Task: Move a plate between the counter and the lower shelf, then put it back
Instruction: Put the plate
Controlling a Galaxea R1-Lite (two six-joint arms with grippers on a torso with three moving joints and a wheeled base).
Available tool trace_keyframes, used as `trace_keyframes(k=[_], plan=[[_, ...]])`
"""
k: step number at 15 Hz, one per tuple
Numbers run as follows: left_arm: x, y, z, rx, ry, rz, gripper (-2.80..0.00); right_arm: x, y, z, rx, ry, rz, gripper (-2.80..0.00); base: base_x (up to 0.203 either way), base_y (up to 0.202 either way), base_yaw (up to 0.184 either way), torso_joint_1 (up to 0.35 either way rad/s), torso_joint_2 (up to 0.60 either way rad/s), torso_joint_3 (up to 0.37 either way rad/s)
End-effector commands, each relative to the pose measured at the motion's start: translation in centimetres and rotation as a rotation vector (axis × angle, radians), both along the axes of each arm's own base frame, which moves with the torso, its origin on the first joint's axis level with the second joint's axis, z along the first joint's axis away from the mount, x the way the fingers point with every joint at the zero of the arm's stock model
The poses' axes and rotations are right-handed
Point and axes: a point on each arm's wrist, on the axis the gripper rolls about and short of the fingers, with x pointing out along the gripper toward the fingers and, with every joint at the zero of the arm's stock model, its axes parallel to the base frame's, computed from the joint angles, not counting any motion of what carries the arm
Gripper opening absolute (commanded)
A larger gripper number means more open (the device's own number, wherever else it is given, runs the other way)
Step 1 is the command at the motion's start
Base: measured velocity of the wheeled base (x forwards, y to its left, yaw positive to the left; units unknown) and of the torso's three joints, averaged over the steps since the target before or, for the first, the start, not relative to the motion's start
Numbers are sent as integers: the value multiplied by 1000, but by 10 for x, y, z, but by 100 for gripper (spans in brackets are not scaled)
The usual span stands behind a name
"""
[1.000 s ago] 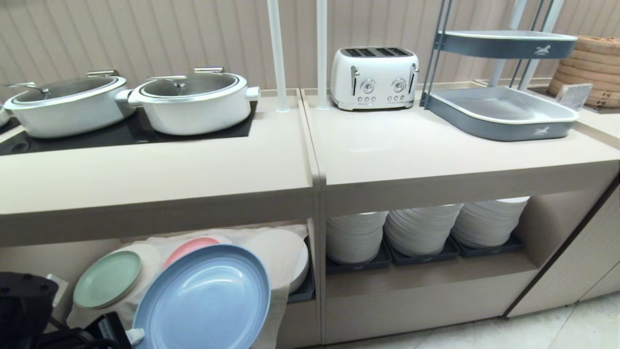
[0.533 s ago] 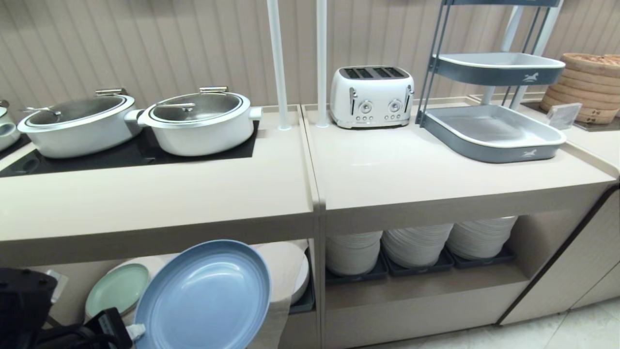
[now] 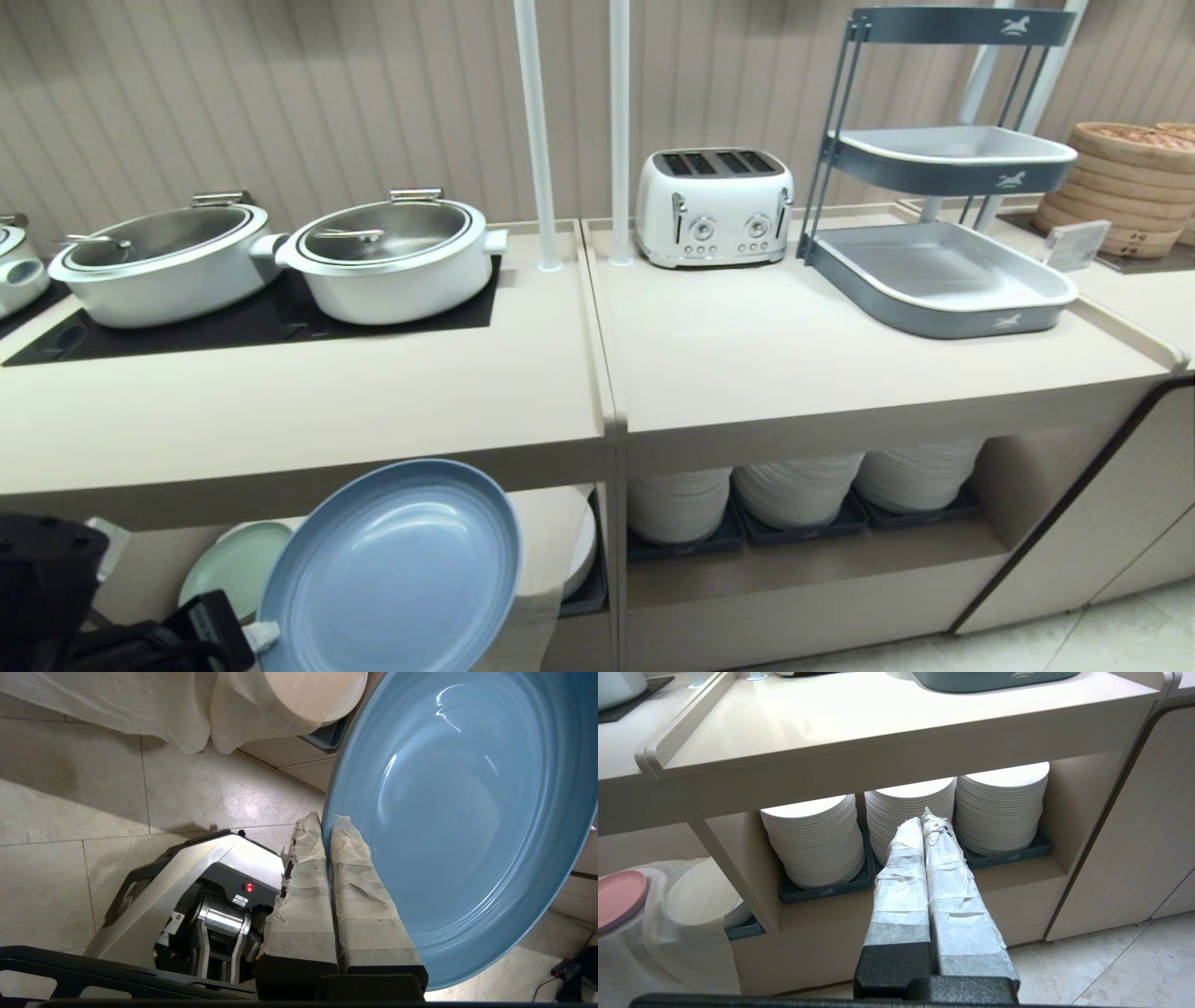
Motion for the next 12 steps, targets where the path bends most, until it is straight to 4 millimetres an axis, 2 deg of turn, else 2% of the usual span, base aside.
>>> trace_keyframes(k=[1, 9, 12], plan=[[0, 0, 0, -3, 2, 5, -280, 0, 0, 0, 0, 0, -1, -280, 0, 0, 0, 149, -320, -163], [0, 0, 0, -4, 1, 6, -280, 0, 0, 0, 0, 0, 1, -280, 0, 0, 0, 158, -320, -165], [0, 0, 0, -4, 0, 6, -280, 0, 0, 0, 0, 0, 0, -280, 0, 0, 0, 24, -65, -20]])
